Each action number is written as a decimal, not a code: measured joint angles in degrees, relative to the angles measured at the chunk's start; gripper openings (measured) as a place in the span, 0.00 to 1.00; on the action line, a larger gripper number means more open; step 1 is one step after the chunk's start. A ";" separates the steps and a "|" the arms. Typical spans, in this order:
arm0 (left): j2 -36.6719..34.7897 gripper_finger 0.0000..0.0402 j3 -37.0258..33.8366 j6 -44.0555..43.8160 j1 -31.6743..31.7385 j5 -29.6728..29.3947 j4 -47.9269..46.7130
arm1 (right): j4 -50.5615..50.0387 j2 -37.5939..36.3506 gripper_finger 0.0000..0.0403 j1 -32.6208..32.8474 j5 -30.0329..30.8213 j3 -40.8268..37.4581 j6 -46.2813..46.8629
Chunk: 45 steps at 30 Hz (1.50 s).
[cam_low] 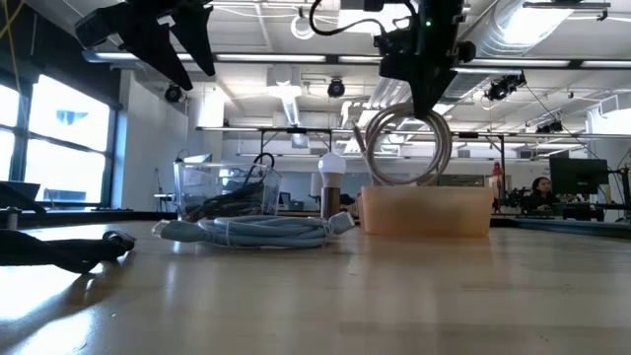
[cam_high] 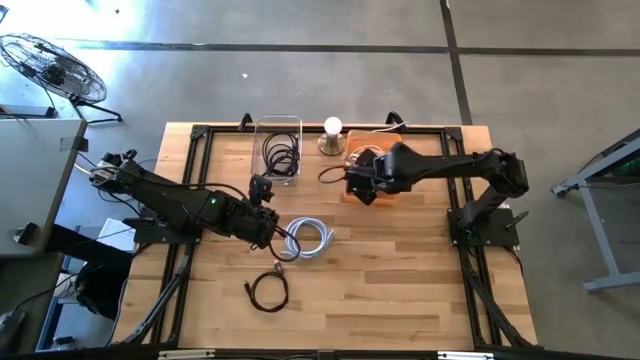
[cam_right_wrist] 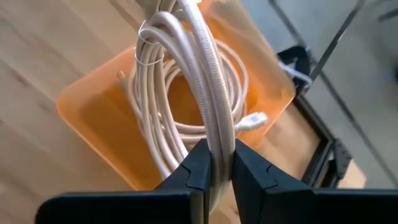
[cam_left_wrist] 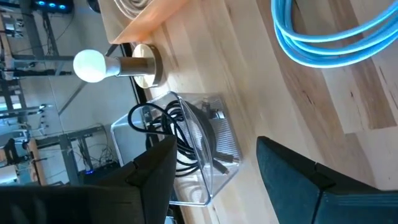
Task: Pick & Place USB Port
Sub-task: Put the light brown charger cable into the orange bin, then put the light blue charger cable into the orange bin
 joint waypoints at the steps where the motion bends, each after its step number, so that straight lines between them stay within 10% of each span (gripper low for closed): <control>1: 0.00 0.54 0.00 0.00 0.00 0.04 0.03 | 0.02 0.02 0.08 -0.53 -1.08 0.00 -0.04; 12: -0.02 0.54 -2.08 0.00 0.00 0.78 -0.05 | 0.04 0.15 0.09 -7.30 -8.64 0.02 -0.67; 31: 0.00 0.54 -3.69 2.46 0.00 1.09 1.22 | 5.36 0.26 0.57 -10.37 -6.37 -0.02 -9.34; 40: 0.00 0.54 -3.76 19.57 0.00 25.62 8.35 | 13.59 0.26 0.59 -4.76 -10.36 -0.02 -16.37; 45: -0.02 0.54 -4.90 18.32 0.07 25.69 13.52 | 15.38 0.26 0.59 0.42 -8.15 -0.02 -18.66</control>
